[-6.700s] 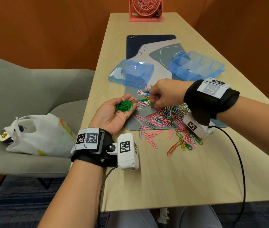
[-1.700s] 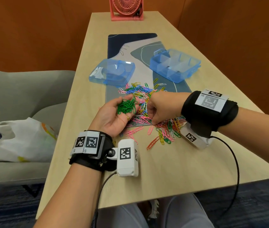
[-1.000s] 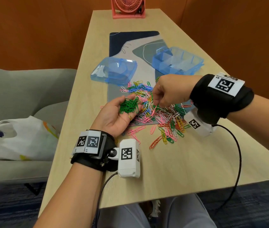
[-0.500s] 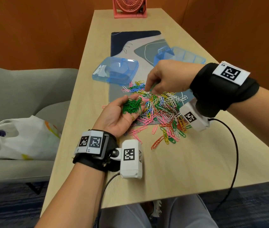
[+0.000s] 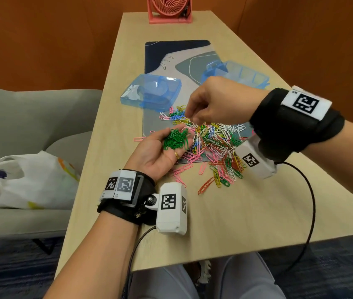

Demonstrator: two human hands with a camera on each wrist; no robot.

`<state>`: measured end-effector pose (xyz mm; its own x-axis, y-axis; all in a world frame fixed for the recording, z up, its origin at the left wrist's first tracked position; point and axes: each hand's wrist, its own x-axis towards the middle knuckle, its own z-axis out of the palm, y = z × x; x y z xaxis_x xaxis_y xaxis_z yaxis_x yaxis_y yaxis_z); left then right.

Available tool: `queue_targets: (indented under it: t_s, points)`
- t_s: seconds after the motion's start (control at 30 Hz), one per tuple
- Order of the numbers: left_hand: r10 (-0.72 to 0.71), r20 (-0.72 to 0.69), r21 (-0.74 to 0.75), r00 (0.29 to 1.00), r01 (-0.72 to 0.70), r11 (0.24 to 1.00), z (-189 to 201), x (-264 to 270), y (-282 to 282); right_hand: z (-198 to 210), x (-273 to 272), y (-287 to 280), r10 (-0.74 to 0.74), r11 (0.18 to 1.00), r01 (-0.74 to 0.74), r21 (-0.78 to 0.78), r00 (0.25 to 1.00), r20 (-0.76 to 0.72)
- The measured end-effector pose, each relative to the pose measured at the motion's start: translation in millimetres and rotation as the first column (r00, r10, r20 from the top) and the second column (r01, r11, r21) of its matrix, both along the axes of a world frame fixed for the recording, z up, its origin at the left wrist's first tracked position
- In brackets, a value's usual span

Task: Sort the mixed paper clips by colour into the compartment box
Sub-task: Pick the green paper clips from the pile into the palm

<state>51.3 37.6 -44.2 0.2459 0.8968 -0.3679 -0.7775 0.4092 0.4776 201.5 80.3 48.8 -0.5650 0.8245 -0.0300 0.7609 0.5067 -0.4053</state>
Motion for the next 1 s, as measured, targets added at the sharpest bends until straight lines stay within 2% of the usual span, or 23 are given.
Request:
queue_targets:
  t_s: [0.2, 0.33, 0.43, 0.57, 0.73, 0.93, 1.0]
  points:
    - [0.011, -0.073, 0.038, 0.997, -0.008, 0.999, -1, 1, -1, -19, 27, -29, 0.083, 0.99, -0.048, -0.133, 0.96, 0.267]
    - [0.02, -0.08, 0.055, 0.997, -0.016, 0.998, -2, 1, -3, -33, 33, -40, 0.136, 0.968, -0.057, -0.243, 0.938, 0.318]
    - [0.026, -0.077, 0.051, 0.997, -0.022, 0.998, -3, 1, -4, -40, 35, -41, 0.151, 0.968, -0.06, -0.245, 0.917, 0.37]
    - [0.037, -0.08, 0.046, 0.996, -0.034, 0.998, -5, 0, -3, -42, 39, -33, 0.093, 0.989, -0.038, -0.145, 0.912, 0.399]
    - [0.034, -0.092, 0.053, 0.995, -0.029, 0.998, -5, 0, -3, -40, 45, -32, 0.055, 0.995, -0.019, -0.1, 0.925, 0.377]
    - [0.025, -0.087, 0.052, 0.996, -0.021, 0.998, -4, -1, -4, -40, 37, -51, 0.12, 0.973, -0.038, -0.229, 0.926, 0.357]
    - [0.025, -0.085, 0.051, 0.996, -0.02, 0.999, -4, -1, -4, -43, 35, -52, 0.116, 0.974, -0.034, -0.222, 0.923, 0.368]
